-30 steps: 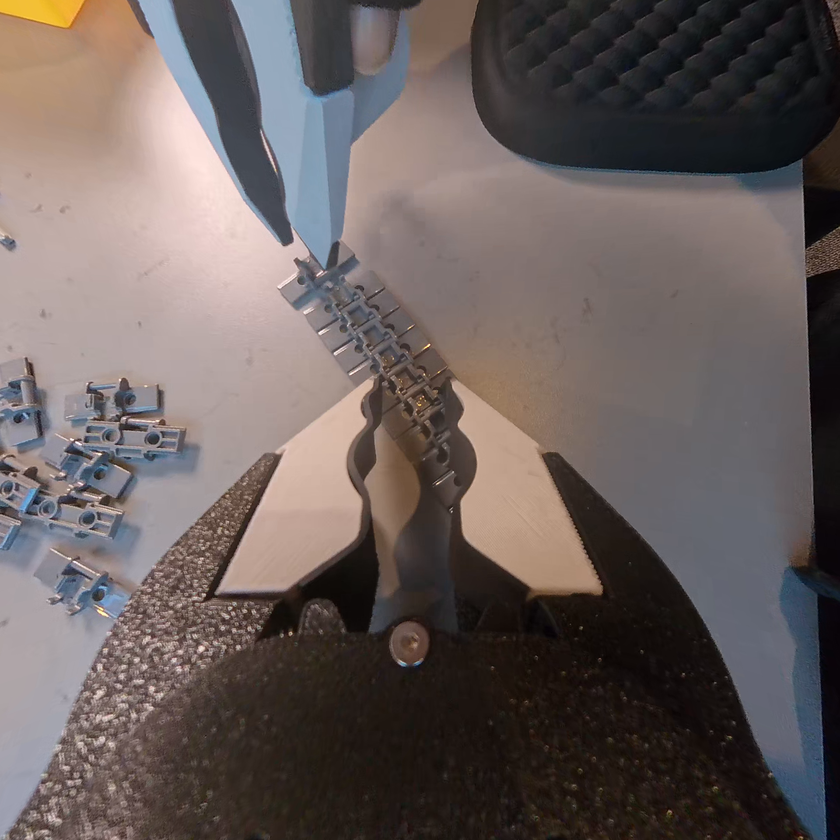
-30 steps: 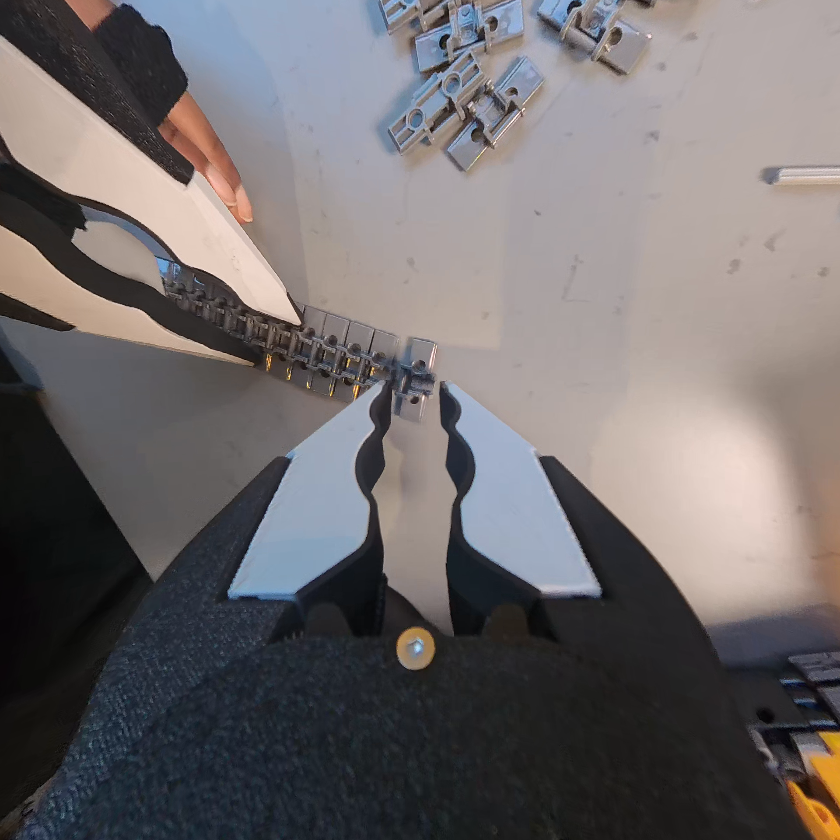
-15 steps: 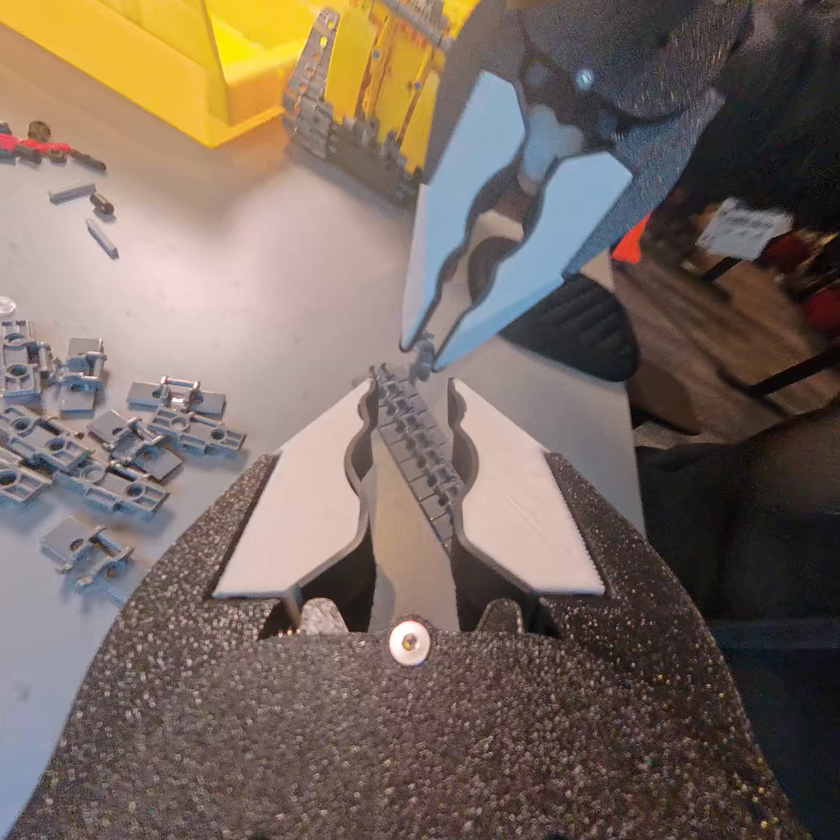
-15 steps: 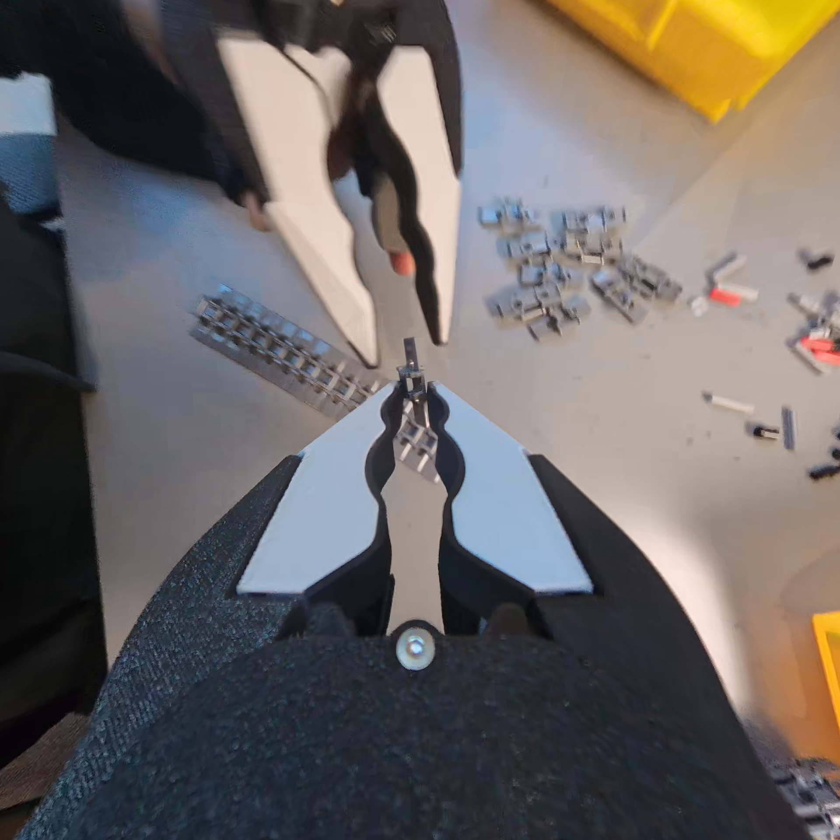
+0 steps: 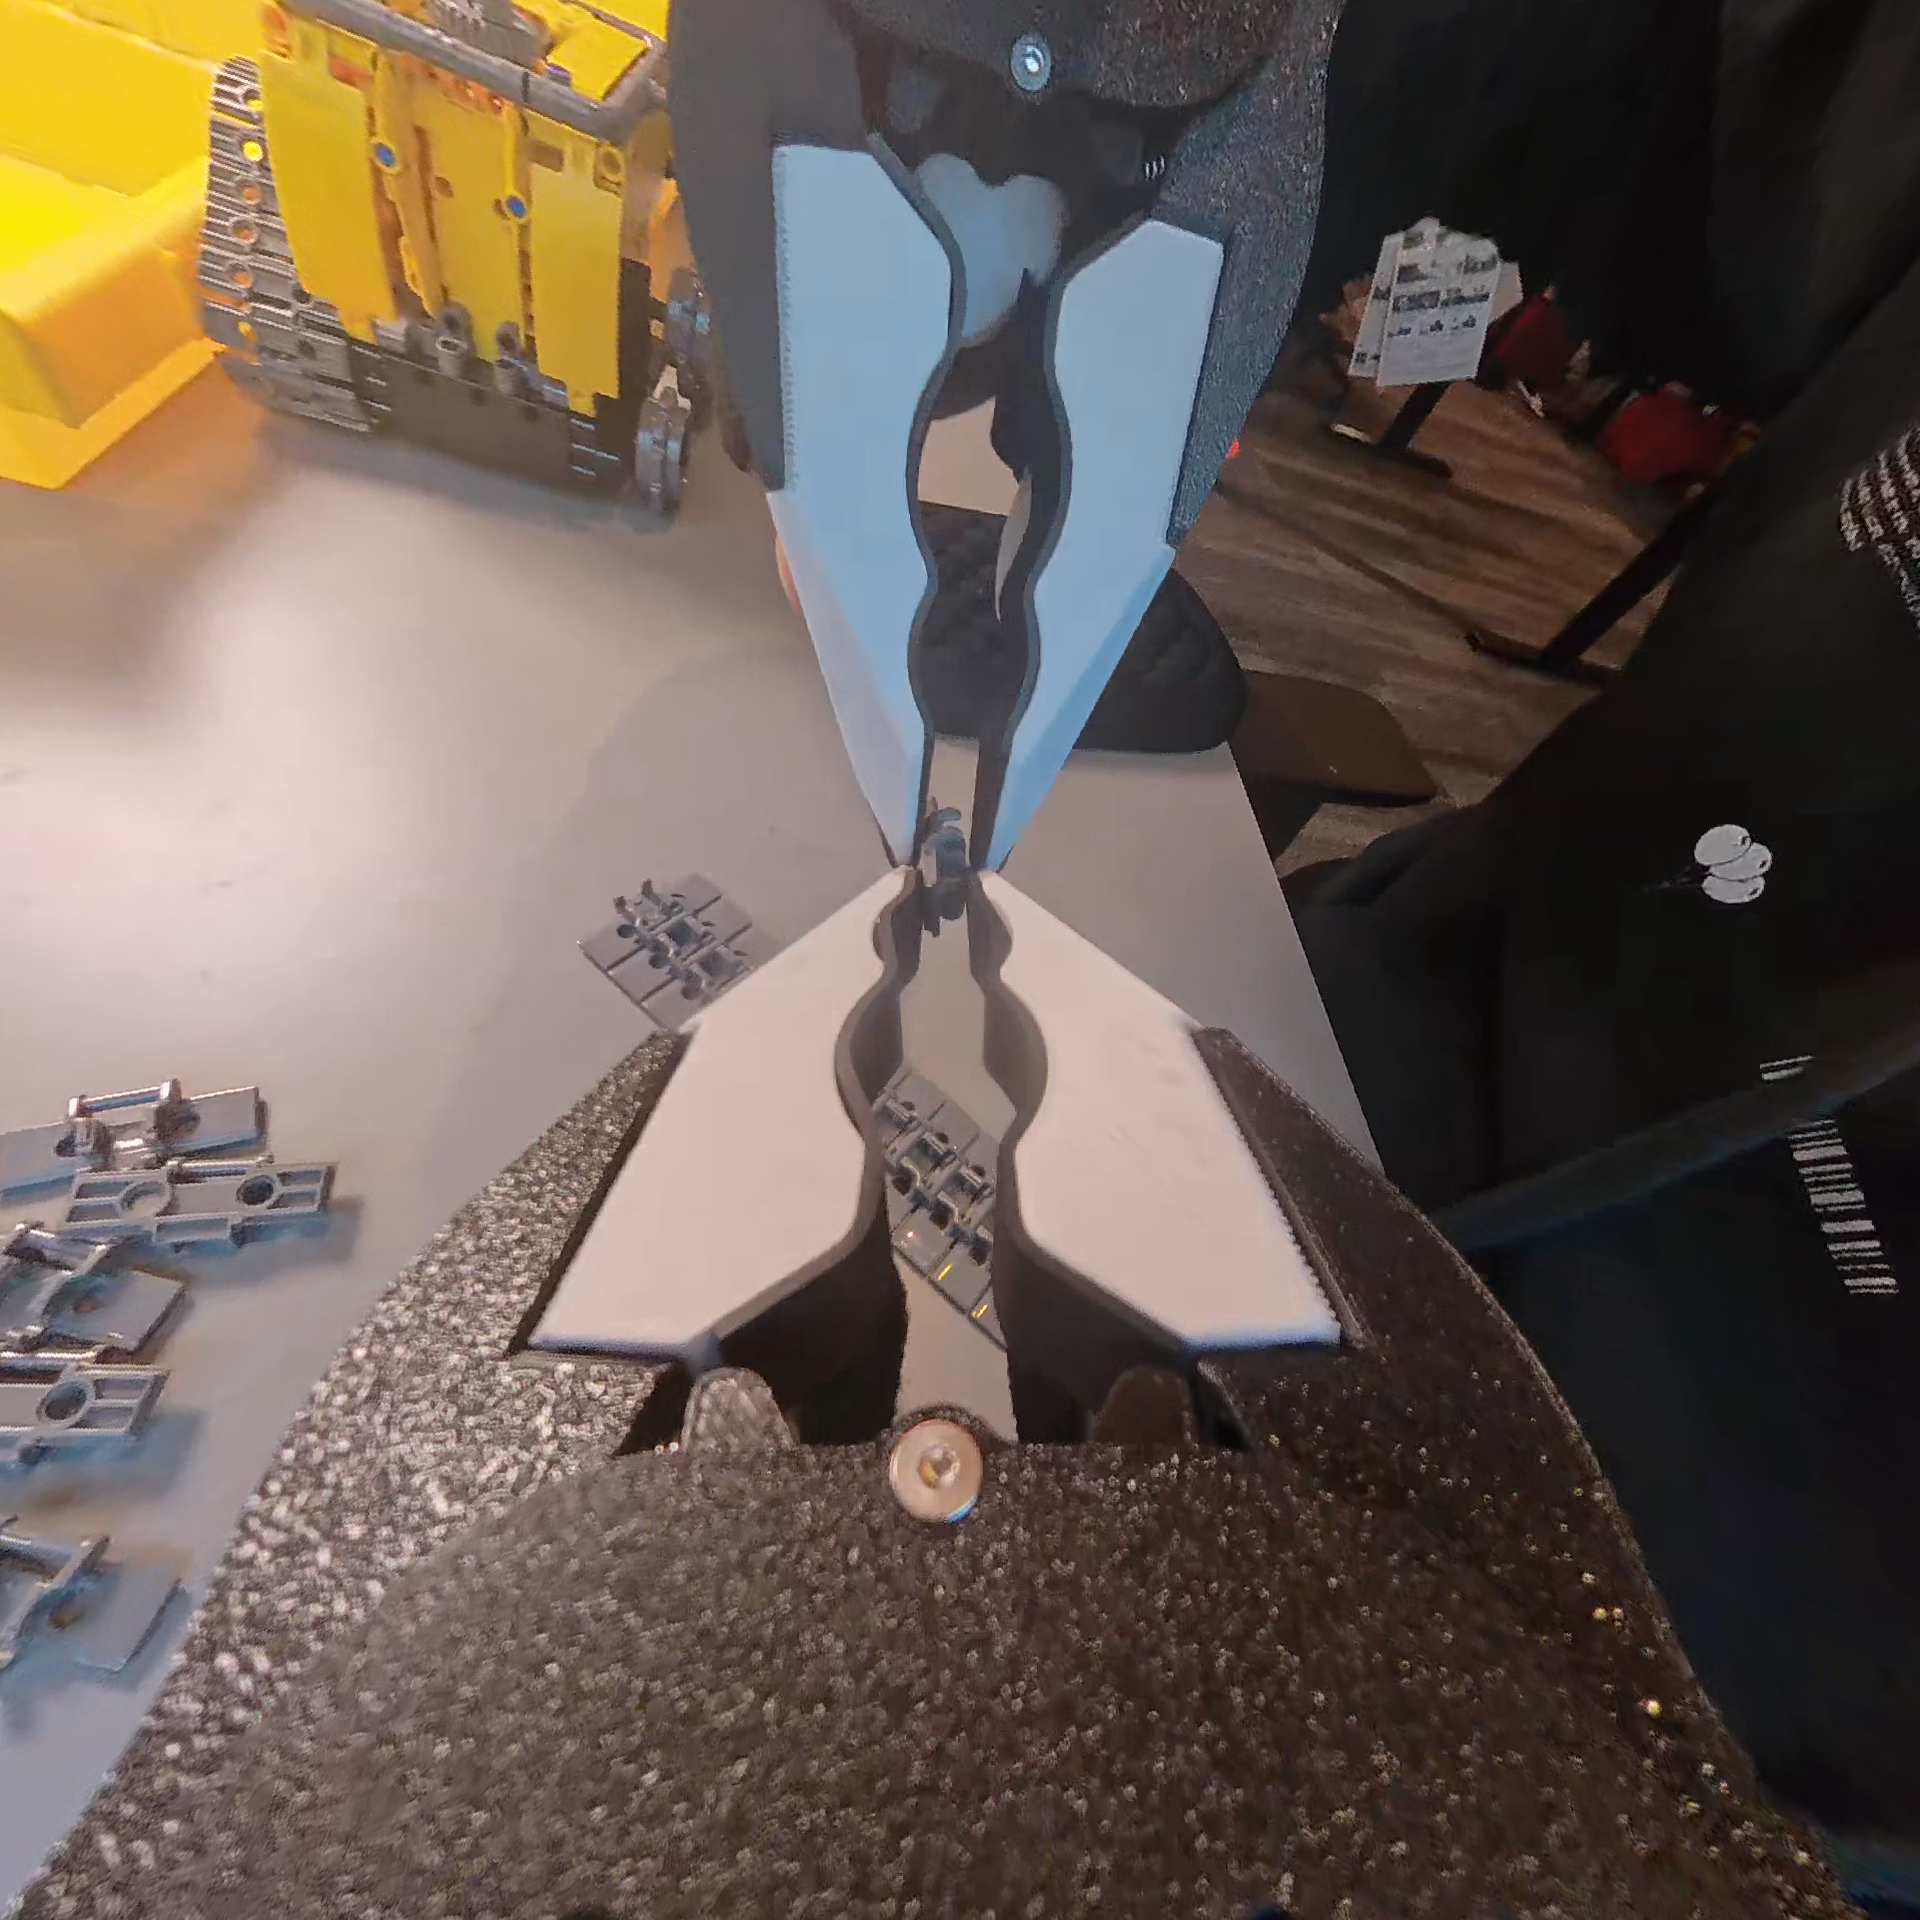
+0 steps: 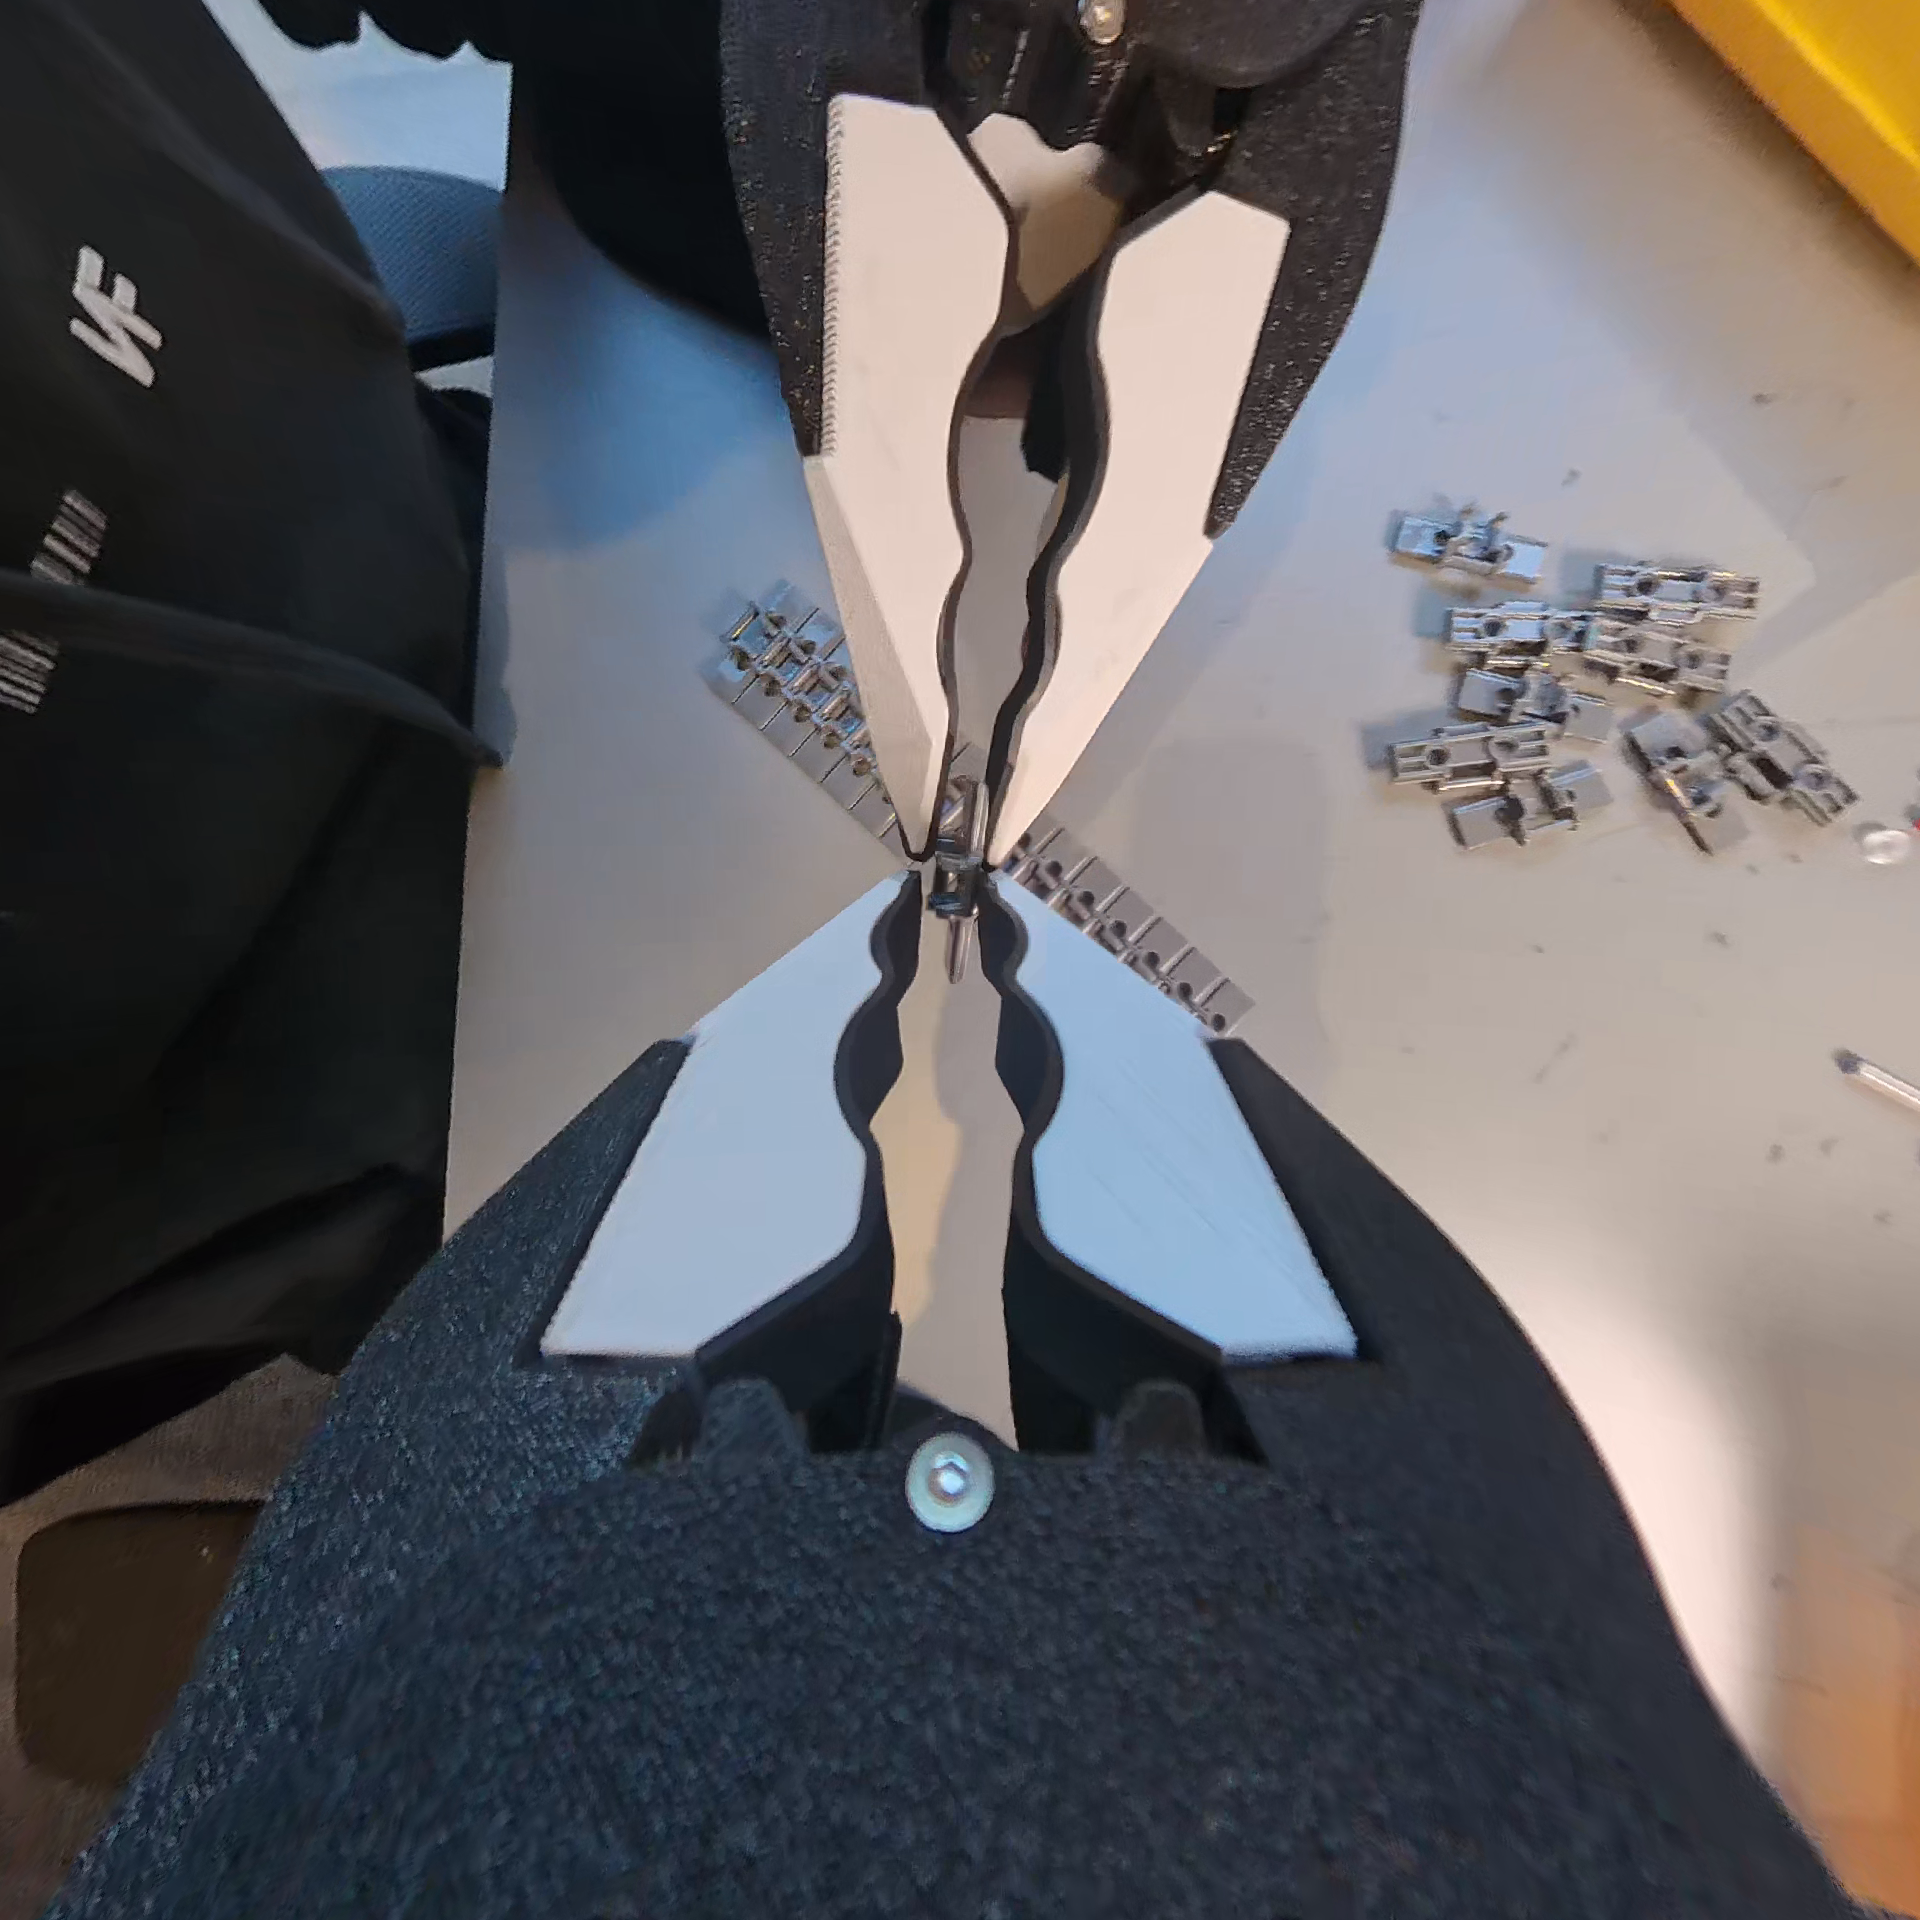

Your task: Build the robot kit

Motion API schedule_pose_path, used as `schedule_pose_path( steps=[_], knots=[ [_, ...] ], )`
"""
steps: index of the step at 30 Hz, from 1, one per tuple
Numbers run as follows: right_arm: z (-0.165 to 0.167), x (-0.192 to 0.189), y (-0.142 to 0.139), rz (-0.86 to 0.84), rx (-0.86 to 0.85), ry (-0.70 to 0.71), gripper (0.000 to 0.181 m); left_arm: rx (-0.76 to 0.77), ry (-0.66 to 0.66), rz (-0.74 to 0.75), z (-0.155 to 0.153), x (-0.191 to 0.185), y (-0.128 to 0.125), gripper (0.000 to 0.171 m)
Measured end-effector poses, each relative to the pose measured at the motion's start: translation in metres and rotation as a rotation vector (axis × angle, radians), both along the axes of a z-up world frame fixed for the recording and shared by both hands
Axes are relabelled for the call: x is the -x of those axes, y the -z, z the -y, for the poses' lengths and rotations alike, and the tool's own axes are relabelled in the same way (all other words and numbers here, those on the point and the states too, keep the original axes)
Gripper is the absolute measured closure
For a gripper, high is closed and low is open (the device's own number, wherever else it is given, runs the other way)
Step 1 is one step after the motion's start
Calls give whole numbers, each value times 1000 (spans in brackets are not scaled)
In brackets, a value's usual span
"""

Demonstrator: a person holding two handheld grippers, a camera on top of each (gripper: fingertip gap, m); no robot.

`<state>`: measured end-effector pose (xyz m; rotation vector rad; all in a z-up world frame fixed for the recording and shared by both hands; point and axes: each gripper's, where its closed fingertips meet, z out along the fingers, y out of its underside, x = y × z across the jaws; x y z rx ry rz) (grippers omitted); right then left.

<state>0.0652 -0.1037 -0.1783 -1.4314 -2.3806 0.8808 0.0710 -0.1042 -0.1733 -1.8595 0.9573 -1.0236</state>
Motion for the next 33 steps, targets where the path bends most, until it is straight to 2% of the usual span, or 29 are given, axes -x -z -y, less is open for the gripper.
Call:
schedule_pose_path(
  steps=[5, 7, 9, 12, 14, 16, 22, 28, 33],
  knots=[
    [1, 0, 4, 37, 35, 5, 173, 4, 7, -14, 2, -1, 4, 165],
    [-10, 1, 7, 75, 71, 83, 173, 4, -51, -40, -7, 5, 7, 161],
    [-37, 0, 19, 133, 67, 209, 174, -15, -114, -129, -16, 13, 18, 151],
    [-66, -4, 39, 238, 172, 392, 173, -1, -153, -239, -19, 14, 36, 144],
    [-74, -8, 52, 298, 225, 452, 173, 0, -170, -310, -20, 13, 47, 141],
    [-75, -8, 58, 334, 280, 481, 174, 5, -171, -359, -19, 11, 55, 138],
    [-78, -8, 67, 386, 299, 509, 174, -6, -167, -484, -17, 11, 74, 139],
    [-79, -2, 56, 368, 379, 541, 174, -13, -176, -490, -18, 12, 74, 141],
    [-75, -3, 63, 396, 373, 557, 174, -20, -180, -495, -18, 12, 75, 142]
  ],
)
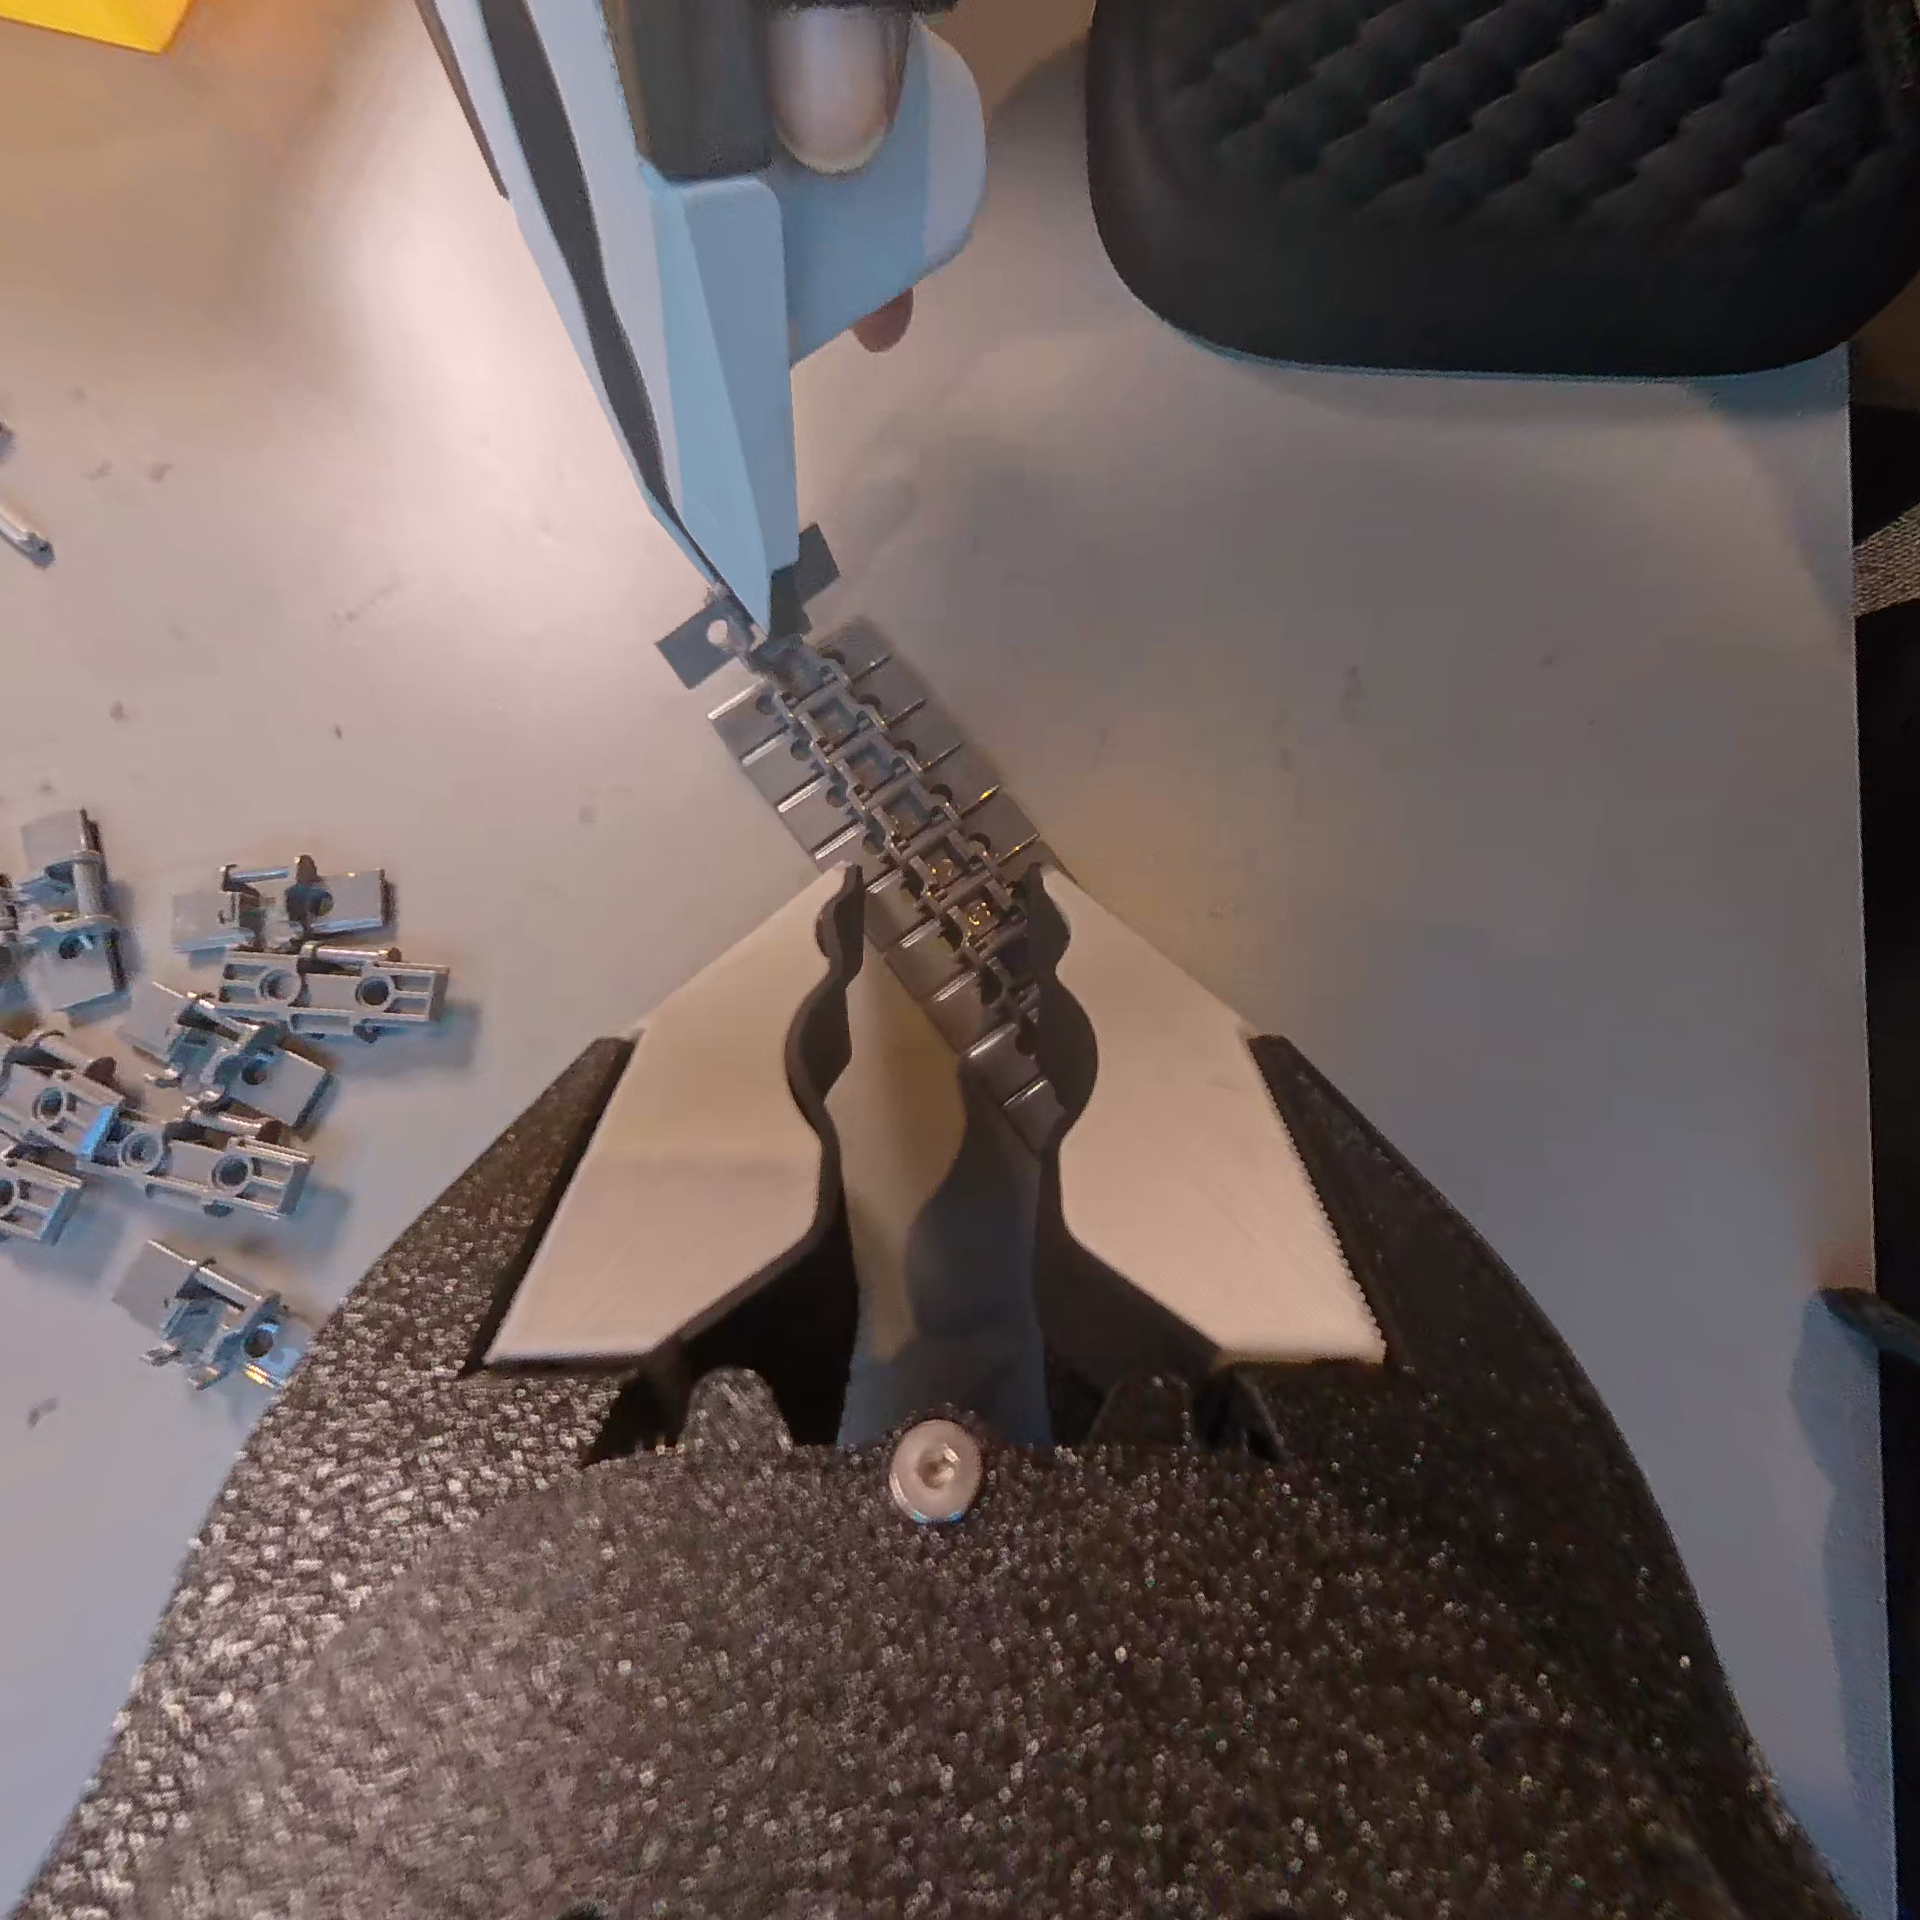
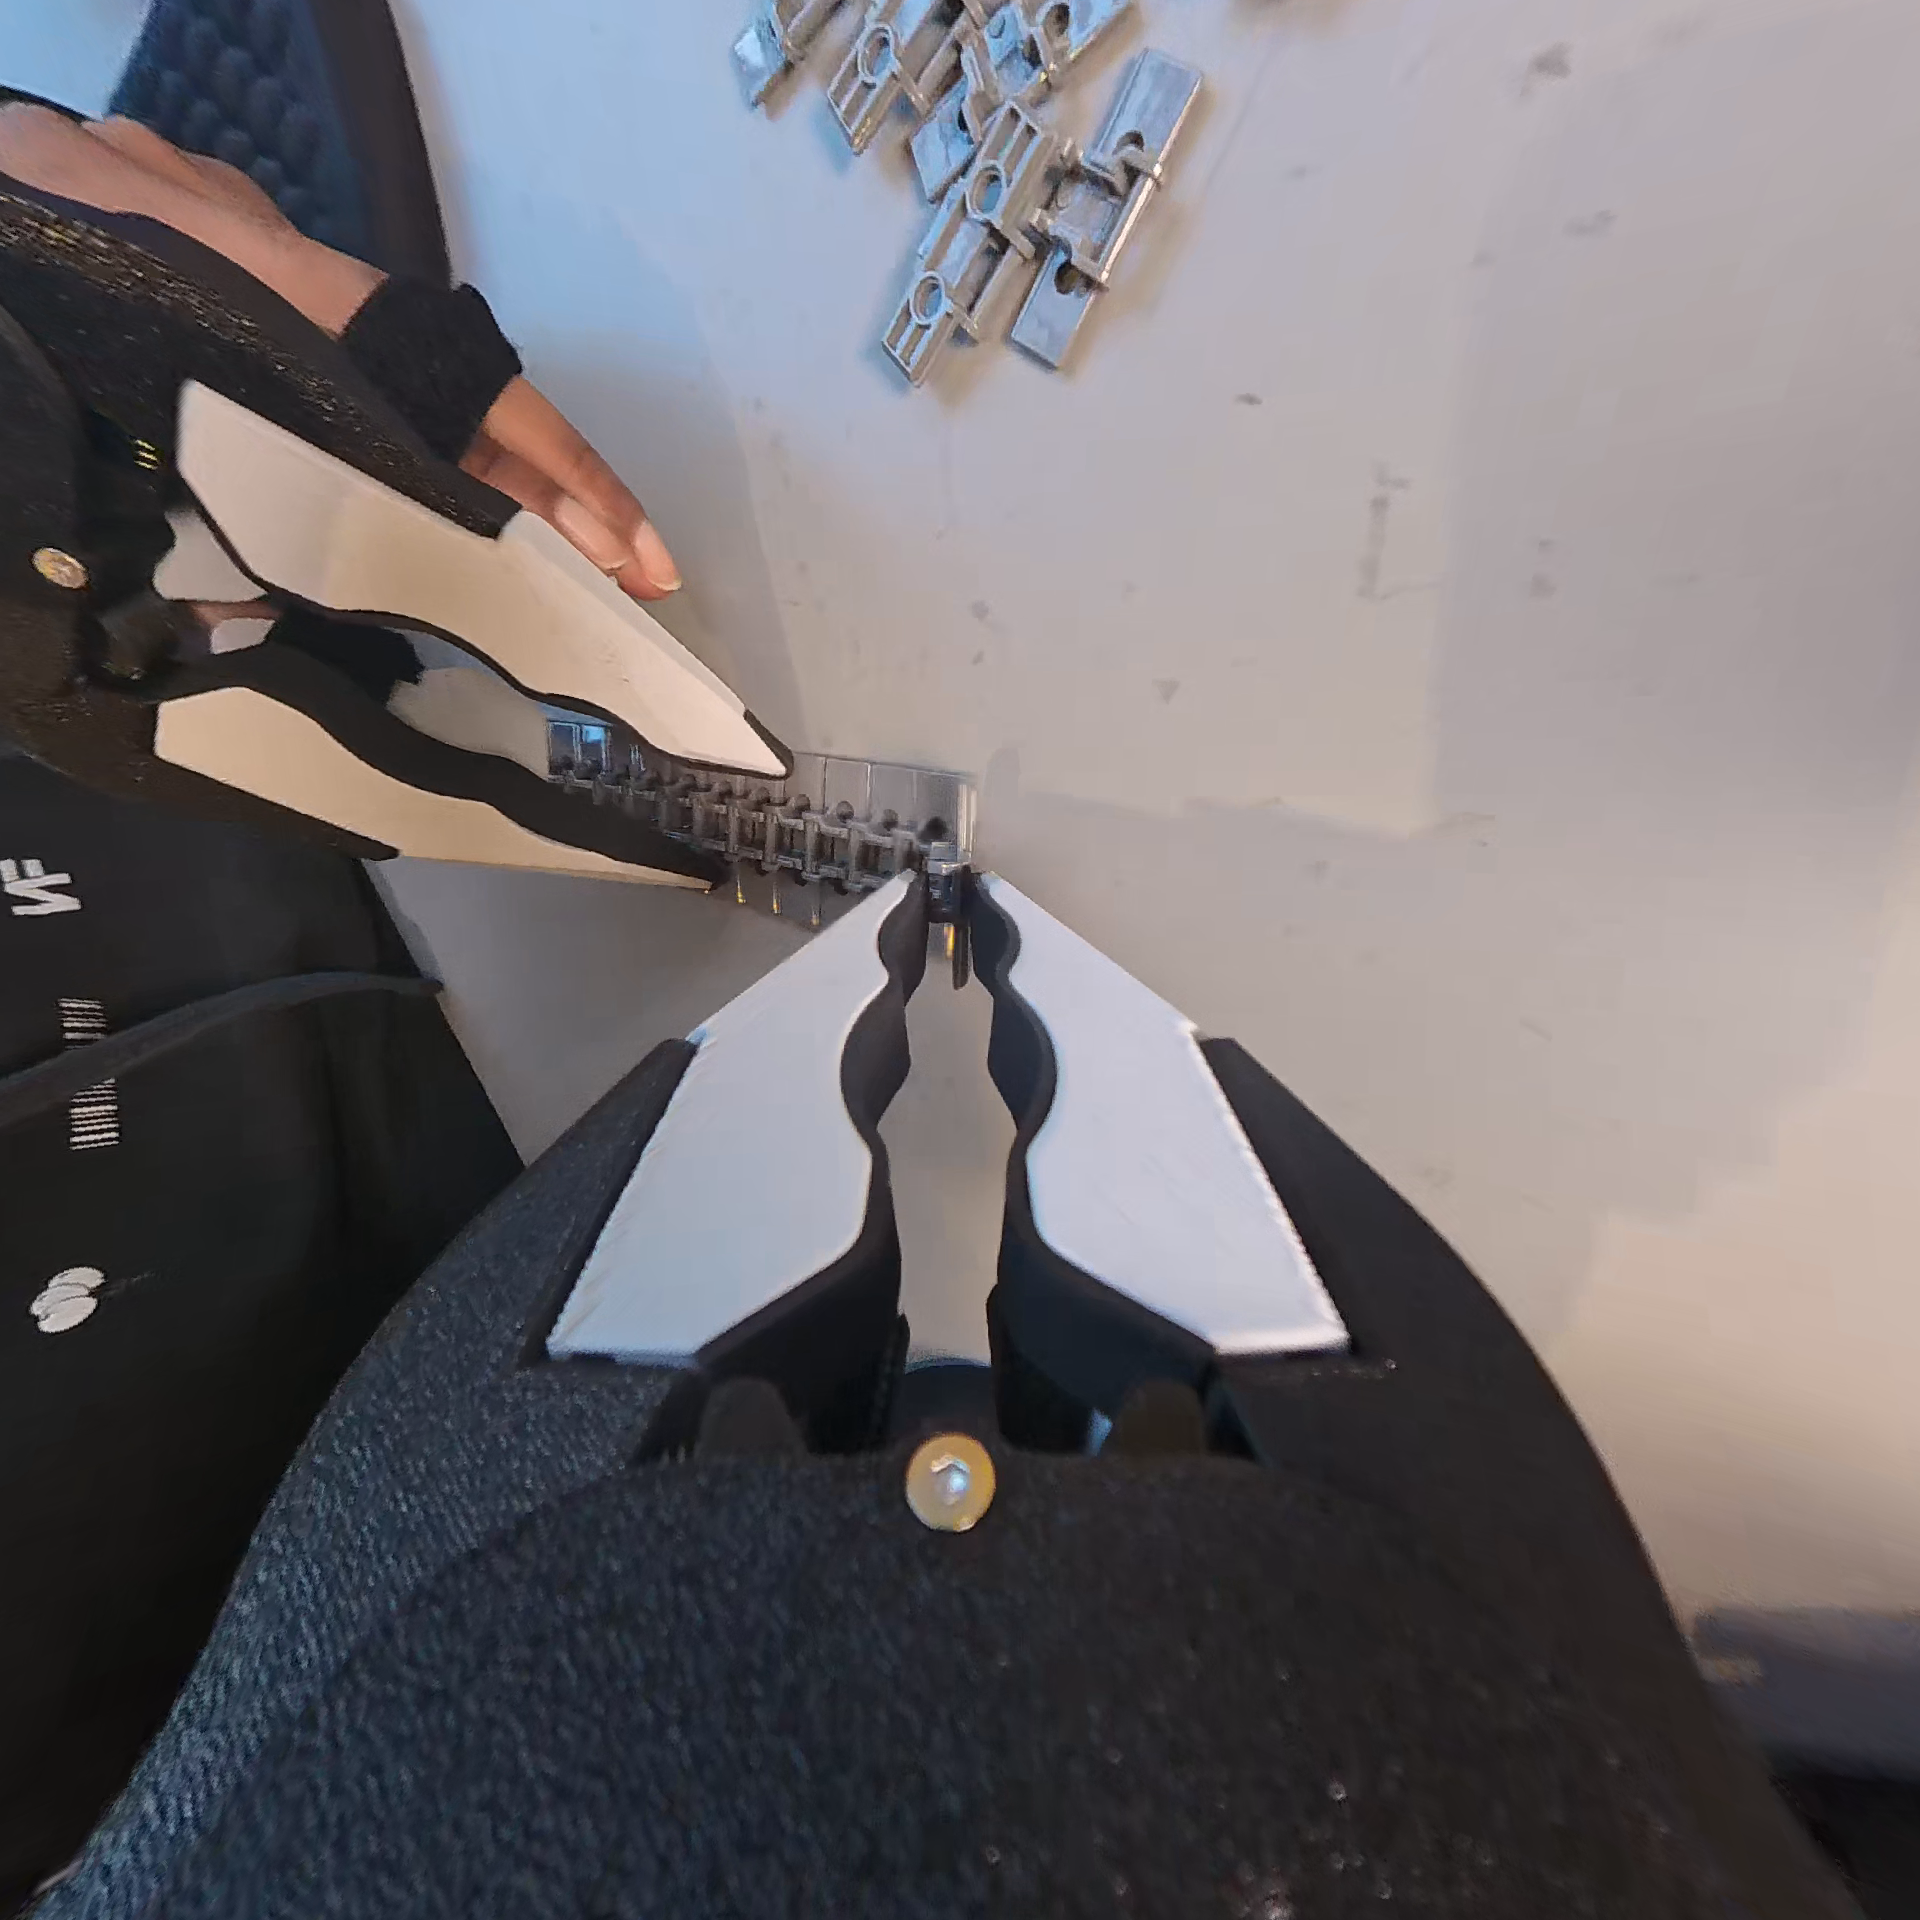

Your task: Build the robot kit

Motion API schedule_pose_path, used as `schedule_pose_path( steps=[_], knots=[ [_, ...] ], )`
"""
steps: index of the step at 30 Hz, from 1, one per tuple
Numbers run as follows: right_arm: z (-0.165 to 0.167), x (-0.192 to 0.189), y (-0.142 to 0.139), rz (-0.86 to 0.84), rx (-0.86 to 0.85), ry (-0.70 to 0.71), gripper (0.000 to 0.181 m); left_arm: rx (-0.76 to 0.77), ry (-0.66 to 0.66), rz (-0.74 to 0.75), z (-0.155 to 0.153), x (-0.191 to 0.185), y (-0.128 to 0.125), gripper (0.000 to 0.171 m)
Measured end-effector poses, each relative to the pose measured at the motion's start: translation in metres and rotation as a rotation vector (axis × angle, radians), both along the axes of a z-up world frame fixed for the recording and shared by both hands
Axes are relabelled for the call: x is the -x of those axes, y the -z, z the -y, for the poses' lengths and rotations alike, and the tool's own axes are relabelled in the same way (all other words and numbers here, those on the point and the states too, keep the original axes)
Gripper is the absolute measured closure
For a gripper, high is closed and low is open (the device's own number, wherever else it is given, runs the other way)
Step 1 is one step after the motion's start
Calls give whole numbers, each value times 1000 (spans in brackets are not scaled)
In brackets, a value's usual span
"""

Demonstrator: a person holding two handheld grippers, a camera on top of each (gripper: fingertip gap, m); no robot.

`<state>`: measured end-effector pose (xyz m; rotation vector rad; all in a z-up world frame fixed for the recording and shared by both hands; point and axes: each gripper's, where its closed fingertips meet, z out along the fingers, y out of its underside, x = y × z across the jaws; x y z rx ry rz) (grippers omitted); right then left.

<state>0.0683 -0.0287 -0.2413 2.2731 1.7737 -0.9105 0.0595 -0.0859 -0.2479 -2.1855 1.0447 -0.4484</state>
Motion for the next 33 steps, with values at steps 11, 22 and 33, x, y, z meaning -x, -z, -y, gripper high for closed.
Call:
schedule_pose_path(
  steps=[11, 22, 33],
  knots=[
    [0, 1, 5, 16, 25, 56, 174, -3, -1, -3, 1, -1, 0, 142],
    [0, 3, 8, 20, -120, -6, 174, -7, 5, -6, 2, -2, 1, 147],
    [-11, 6, -9, -96, -79, 10, 154, 20, 23, 12, 7, -1, 0, 147]
  ],
)
